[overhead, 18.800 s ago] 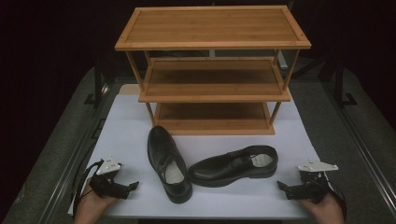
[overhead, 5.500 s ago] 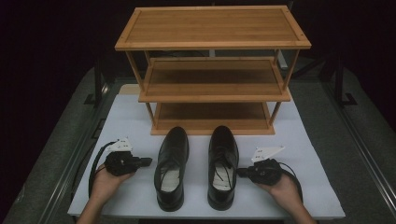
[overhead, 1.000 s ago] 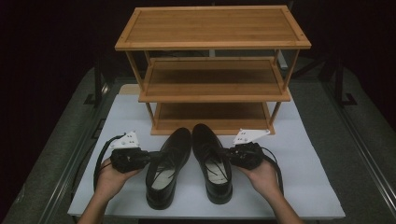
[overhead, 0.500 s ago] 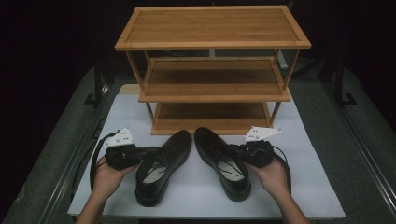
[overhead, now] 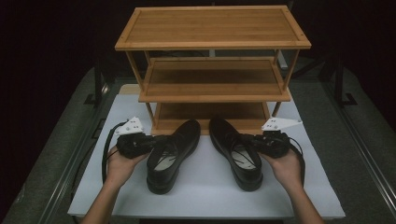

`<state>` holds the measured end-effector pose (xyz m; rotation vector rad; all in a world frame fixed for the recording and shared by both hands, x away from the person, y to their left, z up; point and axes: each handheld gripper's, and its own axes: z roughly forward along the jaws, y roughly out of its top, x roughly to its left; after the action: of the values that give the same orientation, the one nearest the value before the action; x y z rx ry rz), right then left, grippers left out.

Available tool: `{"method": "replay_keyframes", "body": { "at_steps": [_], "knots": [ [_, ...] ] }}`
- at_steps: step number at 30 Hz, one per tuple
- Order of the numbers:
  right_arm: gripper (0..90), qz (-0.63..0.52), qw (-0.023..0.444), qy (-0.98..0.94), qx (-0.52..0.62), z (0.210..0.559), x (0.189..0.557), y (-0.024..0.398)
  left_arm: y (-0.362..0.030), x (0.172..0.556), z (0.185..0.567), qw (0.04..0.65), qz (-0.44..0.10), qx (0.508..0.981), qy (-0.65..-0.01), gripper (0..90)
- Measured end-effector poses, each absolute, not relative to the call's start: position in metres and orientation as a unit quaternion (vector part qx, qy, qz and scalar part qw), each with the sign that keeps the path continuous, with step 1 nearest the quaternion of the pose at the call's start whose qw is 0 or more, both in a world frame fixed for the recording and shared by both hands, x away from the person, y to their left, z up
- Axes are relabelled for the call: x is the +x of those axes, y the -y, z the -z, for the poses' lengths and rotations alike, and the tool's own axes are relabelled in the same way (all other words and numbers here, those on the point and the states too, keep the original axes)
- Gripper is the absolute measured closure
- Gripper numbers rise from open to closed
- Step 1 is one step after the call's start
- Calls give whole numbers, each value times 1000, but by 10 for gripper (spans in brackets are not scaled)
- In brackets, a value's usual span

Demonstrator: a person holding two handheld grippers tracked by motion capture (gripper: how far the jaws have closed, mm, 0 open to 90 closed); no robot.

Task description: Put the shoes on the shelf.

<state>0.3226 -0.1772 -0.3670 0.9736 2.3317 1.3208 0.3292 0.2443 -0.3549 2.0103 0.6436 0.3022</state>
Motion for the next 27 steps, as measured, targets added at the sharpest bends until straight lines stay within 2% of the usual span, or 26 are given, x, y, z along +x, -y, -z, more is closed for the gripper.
{"method": "replay_keyframes", "body": {
  "at_steps": [15,27],
  "knots": [
    [869,-459,169,-788,374,374,372,184,-185,376,365,482,-168,819,-262,874],
    [868,-452,193,-781,384,372,402,170,-178,405,376,472,-213,802,-297,874]
  ]
}}
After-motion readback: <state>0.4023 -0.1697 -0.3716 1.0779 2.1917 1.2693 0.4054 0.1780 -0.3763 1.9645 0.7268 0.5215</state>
